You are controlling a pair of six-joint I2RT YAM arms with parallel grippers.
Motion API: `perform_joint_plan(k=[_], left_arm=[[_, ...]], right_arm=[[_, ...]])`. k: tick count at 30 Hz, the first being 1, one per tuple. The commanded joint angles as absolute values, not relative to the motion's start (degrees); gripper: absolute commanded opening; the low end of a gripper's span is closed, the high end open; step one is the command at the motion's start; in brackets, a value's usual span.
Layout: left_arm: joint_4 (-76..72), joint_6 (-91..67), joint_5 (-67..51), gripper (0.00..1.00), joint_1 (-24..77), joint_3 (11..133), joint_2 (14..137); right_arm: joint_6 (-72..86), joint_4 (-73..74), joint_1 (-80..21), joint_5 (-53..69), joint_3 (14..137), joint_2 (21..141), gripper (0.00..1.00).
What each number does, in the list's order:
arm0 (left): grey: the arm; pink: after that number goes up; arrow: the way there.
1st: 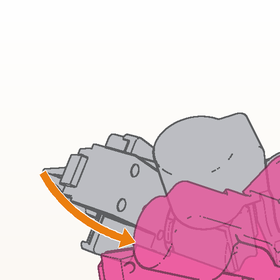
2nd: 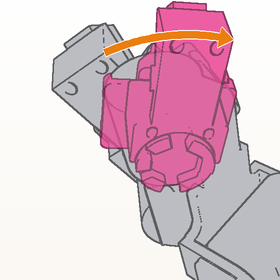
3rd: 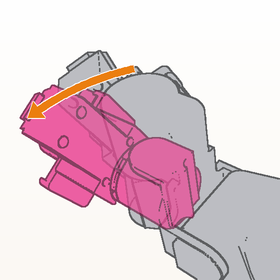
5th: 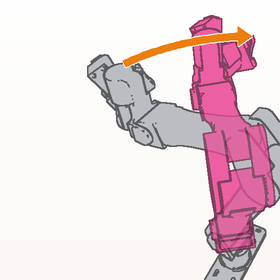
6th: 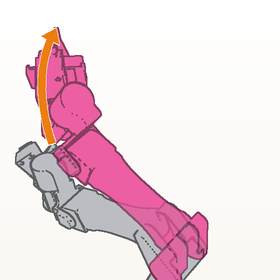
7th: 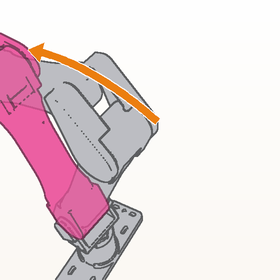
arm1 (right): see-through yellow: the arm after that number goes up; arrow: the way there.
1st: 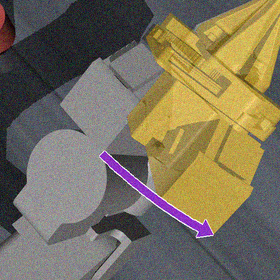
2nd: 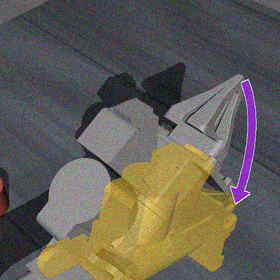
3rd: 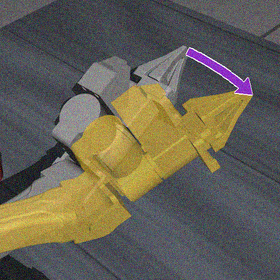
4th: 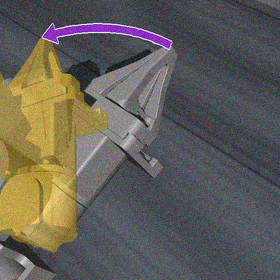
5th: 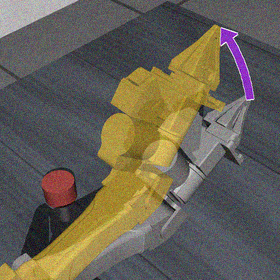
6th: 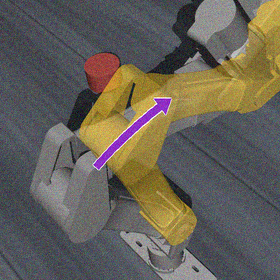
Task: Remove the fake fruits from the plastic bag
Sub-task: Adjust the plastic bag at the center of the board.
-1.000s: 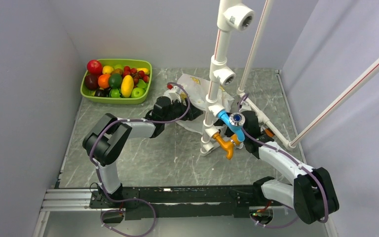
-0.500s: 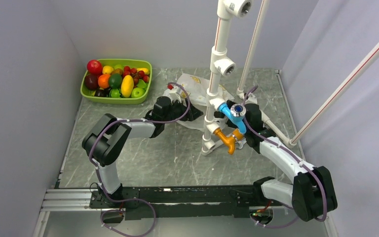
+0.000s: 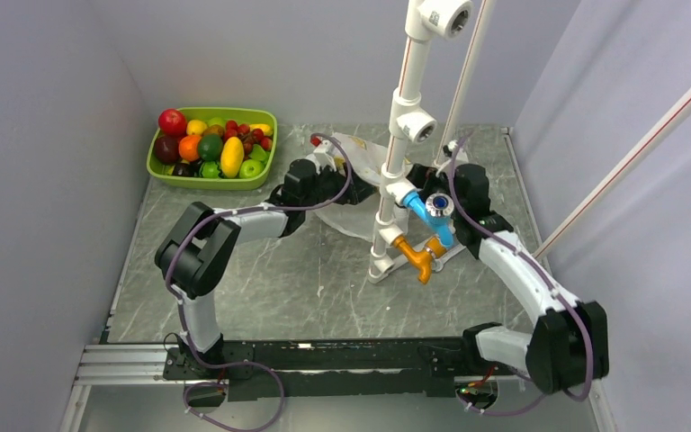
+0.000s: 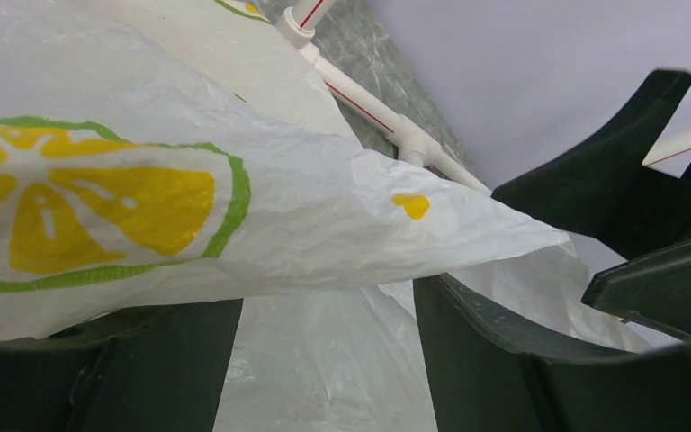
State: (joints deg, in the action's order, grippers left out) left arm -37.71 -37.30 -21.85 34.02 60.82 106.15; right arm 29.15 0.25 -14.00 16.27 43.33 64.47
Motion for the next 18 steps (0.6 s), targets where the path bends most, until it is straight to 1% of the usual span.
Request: perform_joint_plan(k=[1, 5, 6, 7, 8, 9, 12, 14, 17, 18], left_arm=[[-37.5, -36.2, -23.2, 0.73, 33.8, 64.7, 107.5], [-36.3, -36.0, -23.0, 0.73, 33.8, 67.1, 107.9], [-36.2, -36.1, -23.1, 0.73, 33.8, 67.5, 107.9], [-36.3, -36.4, -23.3, 0.73, 33.8, 67.7, 107.9], [-36.5, -36.4, -23.5, 0.73, 33.8, 67.7, 107.9], [-36.6, -36.5, -23.5, 0.73, 33.8, 67.4, 107.6], [-36.3, -35.8, -23.2, 0.73, 33.8, 66.4, 106.7], [-36.6, -35.2, -23.2, 0.73, 34.0, 64.8, 106.1], [-40.5, -35.4, -23.0, 0.74, 34.6, 59.6, 104.7], [-42.1, -35.4, -22.9, 0.74, 35.0, 57.4, 104.2]], right_arm=[[23.3, 0.4, -14.0, 23.1, 48.8, 71.0, 1.00], [22.9, -5.2, -14.1, 22.2, 48.8, 74.9, 0.99], [22.9, -5.8, -14.2, 21.3, 49.2, 76.1, 0.97], [22.8, -5.8, -14.3, 20.0, 49.8, 77.4, 0.94], [22.6, -5.4, -14.4, 18.7, 50.4, 78.6, 0.88], [22.3, -5.7, -14.6, 18.3, 50.6, 79.5, 0.86], [22.5, -9.9, -15.3, 14.4, 48.3, 79.0, 0.73], [24.1, -13.7, -15.4, 13.3, 46.8, 77.7, 0.55], [24.8, -14.8, -15.4, 15.8, 47.6, 77.8, 0.19], [25.3, -14.7, -15.4, 16.4, 47.9, 77.9, 0.09]])
